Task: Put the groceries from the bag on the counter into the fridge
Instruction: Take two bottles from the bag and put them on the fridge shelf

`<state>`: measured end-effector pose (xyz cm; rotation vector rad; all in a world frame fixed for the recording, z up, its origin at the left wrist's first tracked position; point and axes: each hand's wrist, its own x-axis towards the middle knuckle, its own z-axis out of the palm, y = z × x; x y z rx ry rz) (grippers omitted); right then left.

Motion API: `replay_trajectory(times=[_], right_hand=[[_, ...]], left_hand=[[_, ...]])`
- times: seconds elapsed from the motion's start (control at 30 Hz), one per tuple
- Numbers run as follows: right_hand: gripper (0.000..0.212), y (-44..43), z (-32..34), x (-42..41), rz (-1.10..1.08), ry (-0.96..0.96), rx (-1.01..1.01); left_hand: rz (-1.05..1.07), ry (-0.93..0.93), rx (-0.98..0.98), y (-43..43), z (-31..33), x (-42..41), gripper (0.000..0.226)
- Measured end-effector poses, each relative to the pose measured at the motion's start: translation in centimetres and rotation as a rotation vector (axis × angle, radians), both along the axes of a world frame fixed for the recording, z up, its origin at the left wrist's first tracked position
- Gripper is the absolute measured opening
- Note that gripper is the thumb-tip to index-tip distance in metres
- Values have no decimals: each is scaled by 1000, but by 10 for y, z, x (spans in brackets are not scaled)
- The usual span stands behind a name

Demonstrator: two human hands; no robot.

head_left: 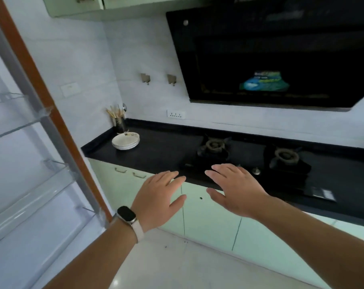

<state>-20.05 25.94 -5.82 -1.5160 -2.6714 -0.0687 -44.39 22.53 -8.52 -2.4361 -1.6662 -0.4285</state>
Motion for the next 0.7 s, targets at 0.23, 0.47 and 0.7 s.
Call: replay_trajectory(times=[0.23, 0.47, 0.7], right_hand=[[60, -44, -2, 134, -196, 36, -28], [57, -92, -7, 264, -364, 72, -21], [55, -139, -11, 371, -575, 107, 4]], left_hand=[[-98, -88, -110, -7, -4, 136, 64], [-220, -93, -142, -10, -11, 270, 63], [-402, -80, -159, -12, -13, 394, 69]])
